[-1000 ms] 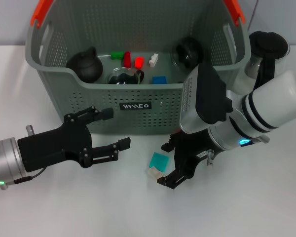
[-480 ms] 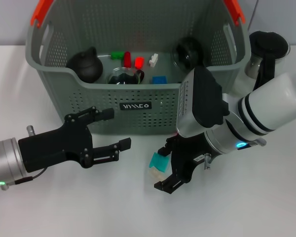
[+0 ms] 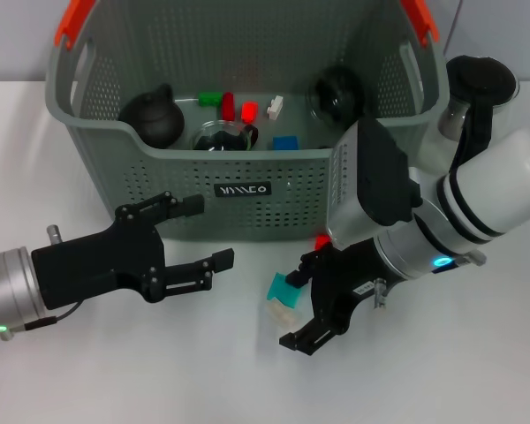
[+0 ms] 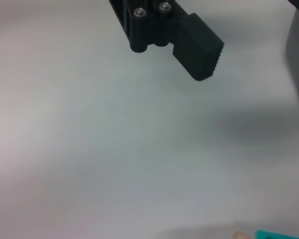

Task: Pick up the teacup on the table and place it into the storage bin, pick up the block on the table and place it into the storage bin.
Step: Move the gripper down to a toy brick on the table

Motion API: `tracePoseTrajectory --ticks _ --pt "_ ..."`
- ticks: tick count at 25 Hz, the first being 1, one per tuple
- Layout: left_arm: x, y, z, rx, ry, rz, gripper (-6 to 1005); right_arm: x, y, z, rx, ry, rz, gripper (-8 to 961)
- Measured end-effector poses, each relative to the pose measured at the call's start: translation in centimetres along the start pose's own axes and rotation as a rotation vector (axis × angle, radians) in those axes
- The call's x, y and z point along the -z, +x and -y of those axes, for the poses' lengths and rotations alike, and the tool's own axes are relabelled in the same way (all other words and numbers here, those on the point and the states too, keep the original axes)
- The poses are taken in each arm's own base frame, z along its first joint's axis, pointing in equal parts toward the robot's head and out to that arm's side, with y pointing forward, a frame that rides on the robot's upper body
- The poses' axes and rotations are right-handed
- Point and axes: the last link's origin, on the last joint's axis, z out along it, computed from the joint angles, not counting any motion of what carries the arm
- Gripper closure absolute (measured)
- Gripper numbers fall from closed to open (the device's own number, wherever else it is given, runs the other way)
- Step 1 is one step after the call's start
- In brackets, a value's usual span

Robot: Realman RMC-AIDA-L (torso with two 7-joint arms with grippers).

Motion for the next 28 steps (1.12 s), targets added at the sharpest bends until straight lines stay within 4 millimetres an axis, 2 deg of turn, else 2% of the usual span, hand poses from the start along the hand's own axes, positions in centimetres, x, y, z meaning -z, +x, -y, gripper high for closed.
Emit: tracePoseTrajectory --ticks 3,8,14,20,28 --pt "0.1 0.1 0.0 -0.004 0.000 0.003 148 0.7 0.3 -0.2 -0.025 -0.031 0.017 13" --pt "0.4 0.2 0.2 -0.013 0.000 0.010 148 3.2 1.1 0.0 -0.090 -0.032 0.100 12" --pt "0.2 0.4 0.1 -0.013 -0.050 0.041 148 6.5 3.6 0.3 -0.220 -0.010 0.232 12" --pt "-1.4 1.4 -0.4 0.011 -0.196 0.264 148 8.1 6.4 -1.0 -0.306 -0.057 0.368 12" --pt "-4.4 4.3 -1.7 -0.063 -0.296 0.507 149 10.5 10.8 -3.3 -0.337 -0.054 0.551 12"
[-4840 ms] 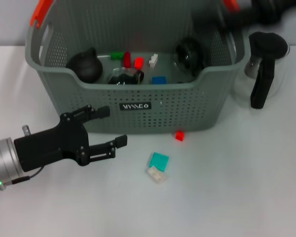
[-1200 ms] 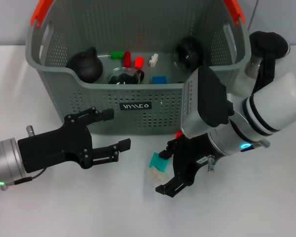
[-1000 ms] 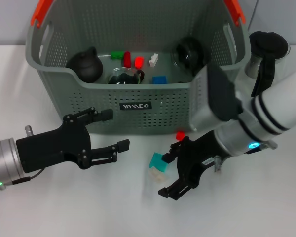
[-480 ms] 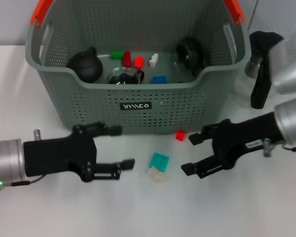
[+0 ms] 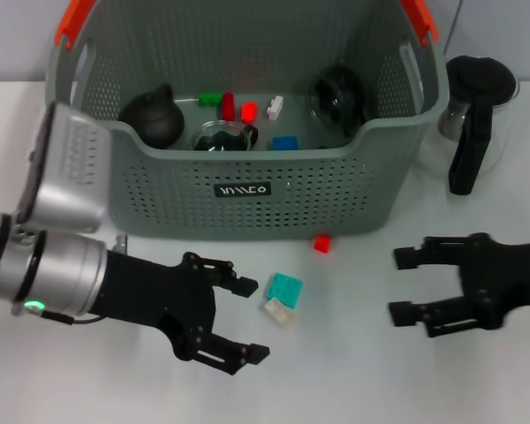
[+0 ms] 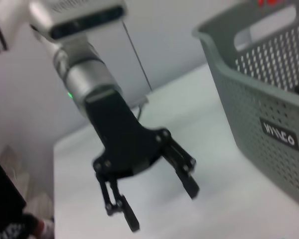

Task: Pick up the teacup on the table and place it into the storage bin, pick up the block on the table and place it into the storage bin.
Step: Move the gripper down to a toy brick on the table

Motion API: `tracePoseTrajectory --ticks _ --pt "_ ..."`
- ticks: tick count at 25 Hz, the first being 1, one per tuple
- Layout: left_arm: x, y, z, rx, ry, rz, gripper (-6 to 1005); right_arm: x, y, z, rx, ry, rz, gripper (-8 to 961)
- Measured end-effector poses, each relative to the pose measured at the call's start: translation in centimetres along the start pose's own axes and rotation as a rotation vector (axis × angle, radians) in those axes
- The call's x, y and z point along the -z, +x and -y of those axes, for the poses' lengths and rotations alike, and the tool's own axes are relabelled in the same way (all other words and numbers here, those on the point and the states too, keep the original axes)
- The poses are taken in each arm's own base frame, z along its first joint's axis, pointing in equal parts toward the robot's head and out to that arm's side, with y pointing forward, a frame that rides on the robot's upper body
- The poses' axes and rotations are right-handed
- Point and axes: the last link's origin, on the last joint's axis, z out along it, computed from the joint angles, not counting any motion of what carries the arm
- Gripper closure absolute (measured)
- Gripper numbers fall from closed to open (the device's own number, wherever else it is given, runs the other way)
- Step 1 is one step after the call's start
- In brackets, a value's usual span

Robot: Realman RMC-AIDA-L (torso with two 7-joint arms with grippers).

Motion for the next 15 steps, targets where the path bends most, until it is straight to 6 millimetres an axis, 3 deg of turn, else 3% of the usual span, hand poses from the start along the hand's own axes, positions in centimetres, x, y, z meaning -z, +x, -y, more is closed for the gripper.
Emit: tracePoseTrajectory --ticks 6,15 --pt "-1.2 3.2 -0.2 -0.011 0.021 0.151 150 3.6 2.1 -0.4 0.004 0.012 0.133 12" --pt "-3.7 8.1 -1.6 0.086 0.128 0.398 152 5.4 2.7 0.0 0.016 0.057 0.105 12"
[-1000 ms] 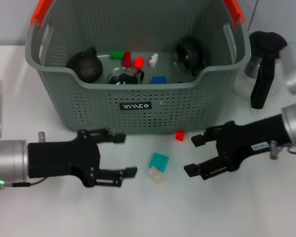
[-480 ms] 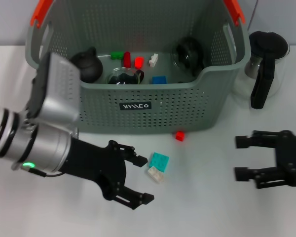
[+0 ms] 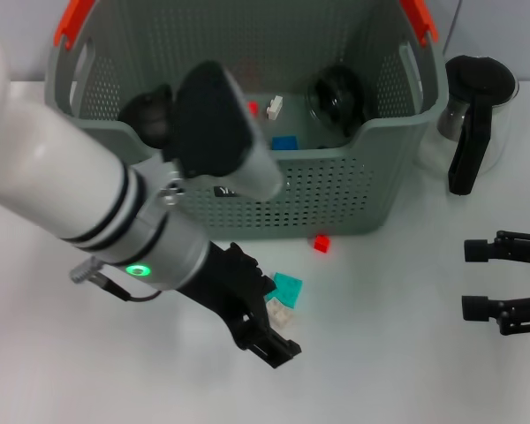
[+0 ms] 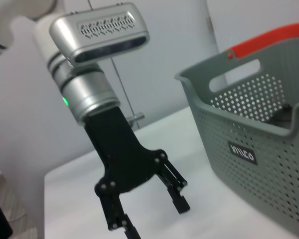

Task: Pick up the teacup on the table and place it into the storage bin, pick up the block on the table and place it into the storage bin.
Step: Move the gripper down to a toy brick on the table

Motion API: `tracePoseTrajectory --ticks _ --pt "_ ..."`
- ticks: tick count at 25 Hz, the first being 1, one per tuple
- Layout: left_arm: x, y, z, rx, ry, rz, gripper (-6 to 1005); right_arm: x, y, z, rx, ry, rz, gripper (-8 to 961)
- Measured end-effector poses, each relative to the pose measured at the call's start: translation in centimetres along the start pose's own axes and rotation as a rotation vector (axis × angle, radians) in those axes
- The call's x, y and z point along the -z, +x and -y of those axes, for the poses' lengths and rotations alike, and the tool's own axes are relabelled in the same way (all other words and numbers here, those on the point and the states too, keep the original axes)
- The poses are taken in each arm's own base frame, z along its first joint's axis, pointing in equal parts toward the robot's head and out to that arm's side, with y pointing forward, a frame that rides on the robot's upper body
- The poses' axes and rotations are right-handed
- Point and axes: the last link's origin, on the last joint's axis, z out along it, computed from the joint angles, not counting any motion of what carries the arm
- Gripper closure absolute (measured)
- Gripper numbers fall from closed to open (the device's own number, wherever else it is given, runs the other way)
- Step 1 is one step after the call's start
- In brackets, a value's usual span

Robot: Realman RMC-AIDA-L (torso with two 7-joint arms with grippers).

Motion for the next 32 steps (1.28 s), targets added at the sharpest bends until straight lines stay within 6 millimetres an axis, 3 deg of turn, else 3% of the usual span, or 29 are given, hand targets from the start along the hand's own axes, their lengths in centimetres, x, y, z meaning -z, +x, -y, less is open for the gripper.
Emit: tracePoseTrajectory --ticks 7,13,32 --pt "-1.5 2.2 -1.5 0.169 0.134 0.085 154 0.7 0.2 0.3 0.007 0.010 -0.044 12" --pt "-3.2 2.5 -1.6 0.282 0.211 0.127 156 1.5 0.0 0.4 0.021 0.008 -0.072 12" --pt "-6.1 2.2 -0.2 0.279 0.233 0.176 191 1.3 0.0 0.4 0.043 -0.008 -0.099 13"
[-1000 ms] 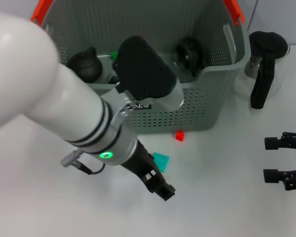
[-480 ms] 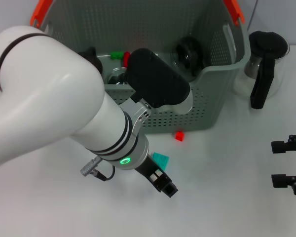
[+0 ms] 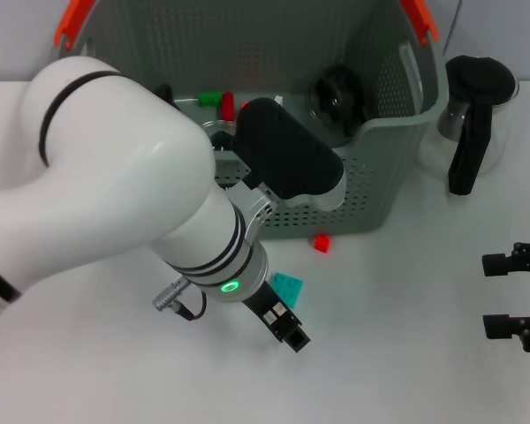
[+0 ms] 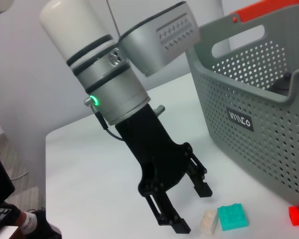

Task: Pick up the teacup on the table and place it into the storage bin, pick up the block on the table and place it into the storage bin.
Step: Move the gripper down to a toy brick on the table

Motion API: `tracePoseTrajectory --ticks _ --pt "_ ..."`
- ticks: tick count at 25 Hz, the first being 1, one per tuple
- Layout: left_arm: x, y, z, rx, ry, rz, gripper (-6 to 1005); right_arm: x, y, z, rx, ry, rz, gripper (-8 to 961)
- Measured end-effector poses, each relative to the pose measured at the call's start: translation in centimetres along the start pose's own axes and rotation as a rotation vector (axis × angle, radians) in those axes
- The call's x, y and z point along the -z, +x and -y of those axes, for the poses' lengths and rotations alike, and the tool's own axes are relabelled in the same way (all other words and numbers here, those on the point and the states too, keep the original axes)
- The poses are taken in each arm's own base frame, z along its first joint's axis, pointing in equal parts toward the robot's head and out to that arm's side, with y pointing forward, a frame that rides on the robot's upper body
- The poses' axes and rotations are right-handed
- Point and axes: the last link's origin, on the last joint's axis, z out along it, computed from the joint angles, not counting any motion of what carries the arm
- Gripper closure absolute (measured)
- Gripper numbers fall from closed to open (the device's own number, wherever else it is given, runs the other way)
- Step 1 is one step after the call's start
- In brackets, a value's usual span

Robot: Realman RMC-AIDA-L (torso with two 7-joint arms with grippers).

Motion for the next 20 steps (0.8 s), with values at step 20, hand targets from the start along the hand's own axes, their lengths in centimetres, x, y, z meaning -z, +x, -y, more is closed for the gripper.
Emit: tracePoseTrajectory --ticks 20 --pt "-1.6 0.0 0.9 0.014 0.021 0.013 197 -0.3 0.1 -0.1 -0.001 0.001 0.002 13"
